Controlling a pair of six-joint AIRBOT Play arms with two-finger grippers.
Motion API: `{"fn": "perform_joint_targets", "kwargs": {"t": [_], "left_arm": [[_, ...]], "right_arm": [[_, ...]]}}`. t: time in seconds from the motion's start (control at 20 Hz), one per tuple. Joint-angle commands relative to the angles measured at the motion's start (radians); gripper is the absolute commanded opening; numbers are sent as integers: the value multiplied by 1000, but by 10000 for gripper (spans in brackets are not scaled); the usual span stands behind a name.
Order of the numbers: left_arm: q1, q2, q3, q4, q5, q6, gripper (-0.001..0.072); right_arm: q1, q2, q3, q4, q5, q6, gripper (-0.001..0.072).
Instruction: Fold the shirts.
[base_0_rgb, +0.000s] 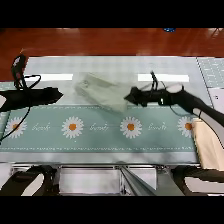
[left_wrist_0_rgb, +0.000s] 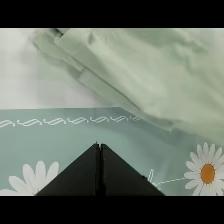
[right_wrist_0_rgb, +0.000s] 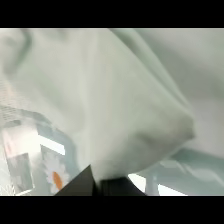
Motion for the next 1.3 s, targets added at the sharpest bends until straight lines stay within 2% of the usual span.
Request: {"fn": "perform_joint_targets", "kwargs": {"t": [0.0, 0.1, 0.3, 0.55, 0.65, 0.95, 1.1, 1.25], "left_arm": [[-37, -16, -19, -30, 5, 1, 21], [-88, -19, -49, -31, 36, 0, 21], [-169, -37, -88, -31, 52, 0, 21], [-198, -43, -88, -31, 83, 0, 21], [-198, -44, -88, -31, 92, 1, 21], [-198, -45, -88, -31, 98, 0, 21], [-198, -47, -88, -31, 98, 0, 21], [-198, -53, -88, -31, 116, 0, 21]], "right_arm": [[3, -22, 274, -177, 75, 117, 22], [-25, -22, 420, -305, 140, 222, 22], [-163, -13, 608, -322, 320, 261, 22], [-407, 74, 744, -457, 509, 362, 22], [-525, 130, 753, -463, 572, 370, 22], [-860, 254, 753, -637, 843, 401, 22], [-978, 312, 723, -795, 975, 380, 20], [-1077, 408, 601, -928, 1044, 369, 20]]}}
